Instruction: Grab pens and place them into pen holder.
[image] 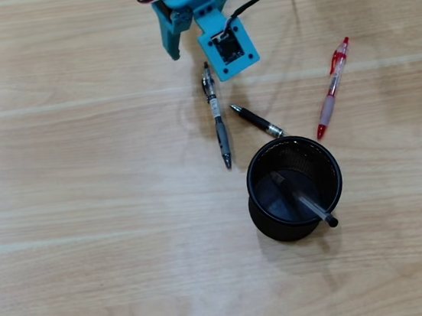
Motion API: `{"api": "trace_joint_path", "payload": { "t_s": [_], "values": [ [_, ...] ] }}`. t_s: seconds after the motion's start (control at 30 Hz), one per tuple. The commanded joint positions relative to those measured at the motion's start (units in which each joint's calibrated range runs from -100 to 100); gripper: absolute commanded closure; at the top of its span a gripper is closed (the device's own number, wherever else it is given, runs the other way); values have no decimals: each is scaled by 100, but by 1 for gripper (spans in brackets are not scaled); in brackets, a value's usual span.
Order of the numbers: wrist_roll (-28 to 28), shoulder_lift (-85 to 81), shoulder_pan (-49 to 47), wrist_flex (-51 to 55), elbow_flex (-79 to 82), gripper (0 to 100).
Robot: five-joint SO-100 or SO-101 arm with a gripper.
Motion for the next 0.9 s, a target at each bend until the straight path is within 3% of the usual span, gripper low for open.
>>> {"api": "trace_joint_path", "payload": {
  "t_s": [0.0, 0.23, 0.87],
  "values": [
    [-13, 200, -288, -1243, 62, 80],
    [358, 657, -546, -1707, 126, 80],
    [-573, 2457, -296, -1707, 71, 74]
  ]
}}
